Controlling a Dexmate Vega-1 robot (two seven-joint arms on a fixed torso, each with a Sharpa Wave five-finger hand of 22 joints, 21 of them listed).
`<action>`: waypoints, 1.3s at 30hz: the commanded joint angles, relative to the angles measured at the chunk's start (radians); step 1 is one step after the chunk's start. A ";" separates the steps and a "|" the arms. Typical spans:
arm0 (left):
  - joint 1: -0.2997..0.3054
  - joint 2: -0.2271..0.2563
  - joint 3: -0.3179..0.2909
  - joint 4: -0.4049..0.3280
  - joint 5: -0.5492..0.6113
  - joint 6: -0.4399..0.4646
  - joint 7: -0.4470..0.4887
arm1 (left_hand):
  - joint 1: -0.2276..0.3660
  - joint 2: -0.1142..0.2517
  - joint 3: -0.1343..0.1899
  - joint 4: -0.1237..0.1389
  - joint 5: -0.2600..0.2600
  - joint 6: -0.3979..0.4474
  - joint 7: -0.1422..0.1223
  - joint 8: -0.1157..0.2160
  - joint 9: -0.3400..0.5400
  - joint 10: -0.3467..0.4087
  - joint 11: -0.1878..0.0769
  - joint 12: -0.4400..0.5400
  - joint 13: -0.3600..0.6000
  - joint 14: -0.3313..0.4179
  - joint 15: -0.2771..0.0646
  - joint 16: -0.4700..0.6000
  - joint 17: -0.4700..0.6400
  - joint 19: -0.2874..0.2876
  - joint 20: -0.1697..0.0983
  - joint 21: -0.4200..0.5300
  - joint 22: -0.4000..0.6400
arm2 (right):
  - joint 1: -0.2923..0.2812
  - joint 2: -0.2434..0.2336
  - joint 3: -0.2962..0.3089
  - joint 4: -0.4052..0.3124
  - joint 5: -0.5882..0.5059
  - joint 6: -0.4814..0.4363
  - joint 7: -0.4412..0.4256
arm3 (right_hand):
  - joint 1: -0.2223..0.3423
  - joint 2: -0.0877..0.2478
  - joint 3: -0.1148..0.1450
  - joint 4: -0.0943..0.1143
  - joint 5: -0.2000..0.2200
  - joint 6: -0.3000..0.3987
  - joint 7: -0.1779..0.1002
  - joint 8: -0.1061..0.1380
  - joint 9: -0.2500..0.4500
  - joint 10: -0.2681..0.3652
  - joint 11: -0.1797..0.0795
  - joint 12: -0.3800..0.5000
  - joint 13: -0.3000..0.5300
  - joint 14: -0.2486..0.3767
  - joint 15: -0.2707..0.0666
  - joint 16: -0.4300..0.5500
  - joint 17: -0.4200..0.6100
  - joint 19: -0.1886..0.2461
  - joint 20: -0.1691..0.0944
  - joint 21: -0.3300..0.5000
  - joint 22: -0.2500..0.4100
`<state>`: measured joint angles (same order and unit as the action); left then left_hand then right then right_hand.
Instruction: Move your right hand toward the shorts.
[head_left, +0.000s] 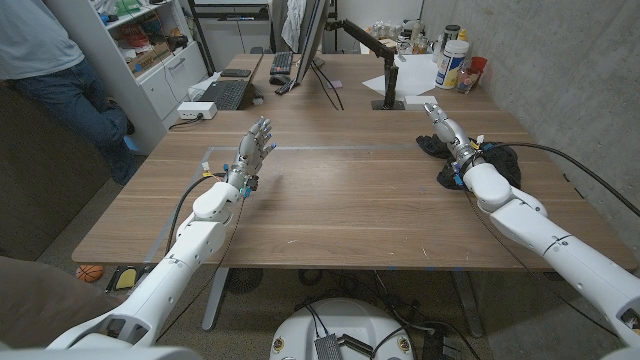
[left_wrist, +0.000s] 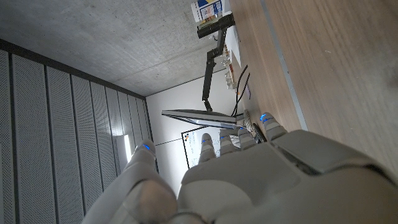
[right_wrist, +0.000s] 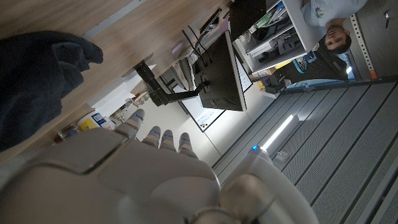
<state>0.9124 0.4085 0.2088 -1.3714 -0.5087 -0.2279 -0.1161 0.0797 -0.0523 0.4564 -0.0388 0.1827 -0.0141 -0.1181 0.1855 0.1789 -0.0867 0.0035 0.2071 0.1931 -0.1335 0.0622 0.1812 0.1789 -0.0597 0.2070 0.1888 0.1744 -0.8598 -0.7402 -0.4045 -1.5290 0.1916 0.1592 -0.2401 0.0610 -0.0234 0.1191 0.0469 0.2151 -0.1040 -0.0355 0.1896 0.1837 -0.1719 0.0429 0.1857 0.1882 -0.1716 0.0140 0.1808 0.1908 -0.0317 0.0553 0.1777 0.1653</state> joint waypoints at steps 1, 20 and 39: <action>0.003 0.004 0.001 -0.003 0.002 -0.003 -0.001 | 0.007 0.006 0.000 -0.003 0.004 -0.003 -0.002 0.002 0.002 -0.009 -0.002 0.006 0.003 -0.011 0.002 0.006 0.006 -0.004 0.002 0.004 0.005 | -0.017 -0.044 -0.007 -0.064 -0.097 -0.082 -0.062 | 0.010 -0.001 0.001 -0.008 0.006 -0.005 -0.002 0.002 0.005 -0.016 -0.007 0.000 0.003 -0.089 -0.008 0.001 0.001 -0.005 0.003 0.000 0.003; 0.012 0.010 -0.006 -0.002 -0.005 -0.011 -0.007 | 0.006 0.008 -0.001 -0.005 0.004 0.001 -0.001 0.004 0.002 -0.010 -0.001 0.006 0.003 -0.015 0.002 0.005 0.006 -0.006 0.002 0.004 0.005 | -0.033 -0.095 -0.003 -0.125 -0.161 -0.163 -0.083 | 0.022 0.002 0.004 -0.016 0.006 -0.002 -0.008 0.004 0.005 -0.013 -0.012 0.005 0.003 -0.093 -0.008 0.004 0.001 -0.010 0.007 0.001 0.003; 0.009 0.009 -0.002 0.000 -0.001 -0.014 -0.009 | 0.004 0.009 -0.002 -0.007 0.004 0.002 -0.001 0.004 0.002 -0.011 -0.001 0.006 0.003 -0.017 0.003 0.006 0.006 -0.006 0.001 0.005 0.005 | -0.041 -0.144 -0.018 -0.170 -0.273 -0.262 -0.122 | 0.039 0.009 0.010 -0.026 0.004 -0.003 -0.017 0.004 0.005 -0.018 -0.017 0.006 0.004 -0.098 -0.011 0.006 0.000 -0.014 0.012 0.003 0.003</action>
<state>0.9225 0.4169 0.2030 -1.3681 -0.5147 -0.2422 -0.1291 0.0797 -0.0523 0.4533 -0.0418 0.1827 -0.0142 -0.1181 0.1855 0.1788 -0.0867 0.0035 0.2071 0.1931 -0.1421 0.0642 0.1812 0.1840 -0.0596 0.2070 0.1887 0.1744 -0.9024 -0.8638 -0.4128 -1.6879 -0.0298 -0.0618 -0.3463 0.0878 -0.0205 0.1247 0.0270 0.2151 -0.1054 -0.0450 0.1897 0.1836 -0.1716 0.0320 0.1858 0.1881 -0.1714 0.0068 0.1809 0.1910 -0.0387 0.0626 0.1778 0.1652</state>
